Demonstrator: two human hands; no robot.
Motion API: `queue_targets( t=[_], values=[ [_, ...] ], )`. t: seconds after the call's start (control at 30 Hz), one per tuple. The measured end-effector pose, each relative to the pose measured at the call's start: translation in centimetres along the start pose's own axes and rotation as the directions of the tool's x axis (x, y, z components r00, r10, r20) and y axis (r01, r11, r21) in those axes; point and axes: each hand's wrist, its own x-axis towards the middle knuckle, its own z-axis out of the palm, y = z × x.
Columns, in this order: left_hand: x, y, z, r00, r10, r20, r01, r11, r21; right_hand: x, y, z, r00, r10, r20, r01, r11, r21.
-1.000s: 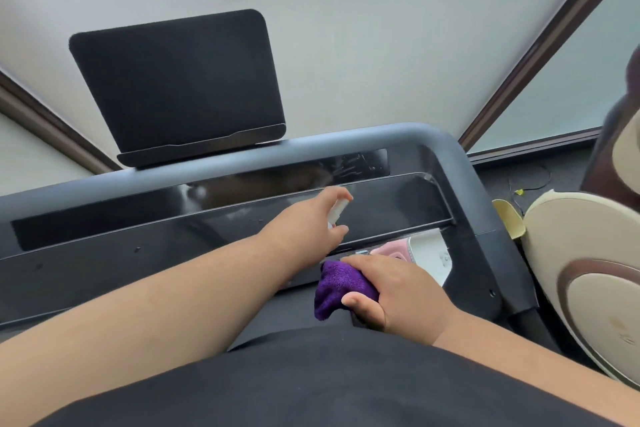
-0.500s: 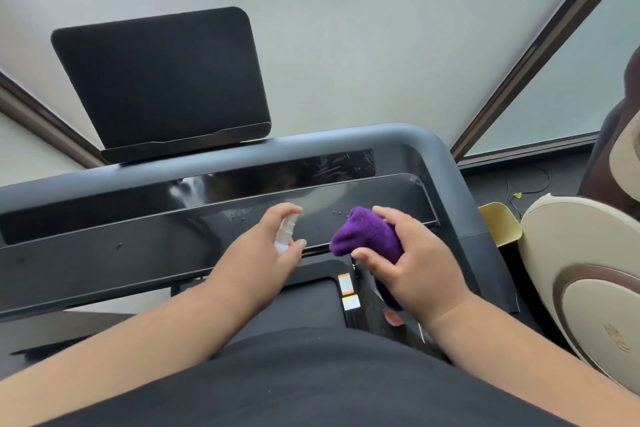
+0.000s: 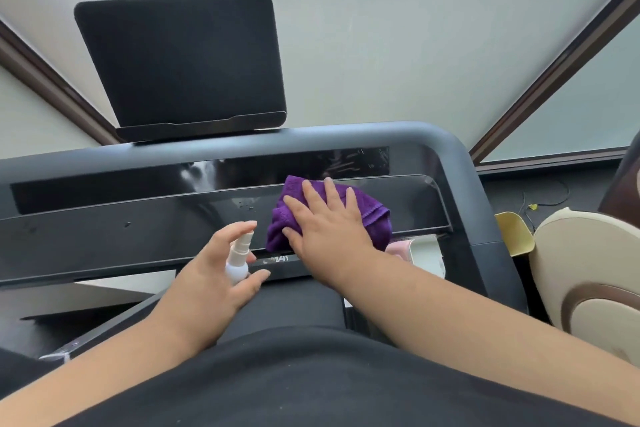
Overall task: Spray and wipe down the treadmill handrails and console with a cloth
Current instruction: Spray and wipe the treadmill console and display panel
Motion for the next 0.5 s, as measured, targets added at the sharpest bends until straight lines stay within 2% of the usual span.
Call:
queue_targets(
  t=[0.13, 0.33, 0.5],
  values=[
    [0.4, -0.3, 0.0, 0.999, 0.038, -0.029, -0.038, 0.999, -0.014, -0.1, 2.6, -0.1, 0.999, -0.025, 0.036, 0.025, 1.000, -0.009],
    [1.1, 0.8, 0.0, 0.998, 0.047, -0.027, -0.049, 0.997, -0.058, -2.6, 10.1, -0.8, 0.982, 0.185, 0.038, -0.185, 0.983, 0.006],
    [1.1, 0.6, -0.1, 1.000, 0.009, -0.022, -0.011, 0.995, -0.102, -2.4, 8.6, -0.9, 0.968, 0.251, 0.025, -0.251, 0.968, -0.024]
  ],
)
